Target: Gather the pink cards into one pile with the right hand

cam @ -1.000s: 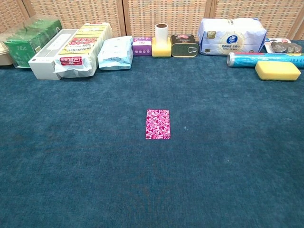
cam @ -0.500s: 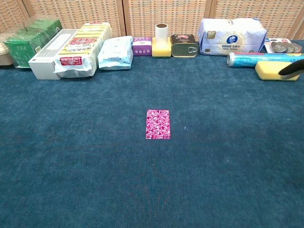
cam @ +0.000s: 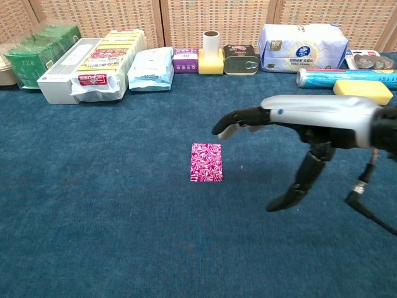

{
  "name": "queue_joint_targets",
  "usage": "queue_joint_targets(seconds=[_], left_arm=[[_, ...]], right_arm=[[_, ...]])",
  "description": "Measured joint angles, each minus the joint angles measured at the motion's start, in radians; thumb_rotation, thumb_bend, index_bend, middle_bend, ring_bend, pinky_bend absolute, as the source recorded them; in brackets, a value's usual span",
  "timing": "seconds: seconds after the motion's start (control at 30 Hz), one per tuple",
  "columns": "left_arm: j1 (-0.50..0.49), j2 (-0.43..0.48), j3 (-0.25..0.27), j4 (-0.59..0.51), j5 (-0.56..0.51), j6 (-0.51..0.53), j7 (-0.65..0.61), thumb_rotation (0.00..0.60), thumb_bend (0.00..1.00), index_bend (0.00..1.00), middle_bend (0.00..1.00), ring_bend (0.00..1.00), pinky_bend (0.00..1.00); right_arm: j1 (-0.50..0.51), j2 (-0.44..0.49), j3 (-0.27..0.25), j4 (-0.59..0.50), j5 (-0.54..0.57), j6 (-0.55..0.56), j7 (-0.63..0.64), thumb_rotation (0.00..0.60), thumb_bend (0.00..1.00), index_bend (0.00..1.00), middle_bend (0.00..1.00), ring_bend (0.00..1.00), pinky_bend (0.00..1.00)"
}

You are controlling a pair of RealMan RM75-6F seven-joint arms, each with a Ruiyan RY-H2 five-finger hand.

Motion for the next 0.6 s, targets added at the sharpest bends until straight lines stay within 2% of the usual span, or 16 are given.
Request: queue_joint_targets(seconds=[0.27, 0.47, 0.6], left_arm=[[-0.009, 0.008, -0.002, 0.004, -0.01, -0.014, -0.022, 0.6, 0.06, 0.0, 0.0, 0.0, 0.0], [-0.014, 0.01, -0.005, 0.005, -0.023, -0.025, -0.029, 0.6, 0.06, 0.0, 0.0, 0.0, 0.0], [-0.016, 0.01, -0.005, 0.002, -0.025, -0.027, -0.025, 0.6, 0.06, 0.0, 0.0, 0.0, 0.0]], right_arm=[[0.209, -0.135, 0.023, 0.107, 0.308, -0.044, -0.133, 0.6, 0.0, 0.12, 0.14, 0.04, 0.0], [0.287, -0.178, -0.003, 0.17, 0.429, -0.042, -0.164, 0.6, 0.0, 0.12, 0.14, 0.04, 0.0], [0.313, -0.189, -0.02, 0.2, 0.464, -0.039, -0.158, 0.6, 0.0, 0.12, 0.15, 0.04, 0.0]])
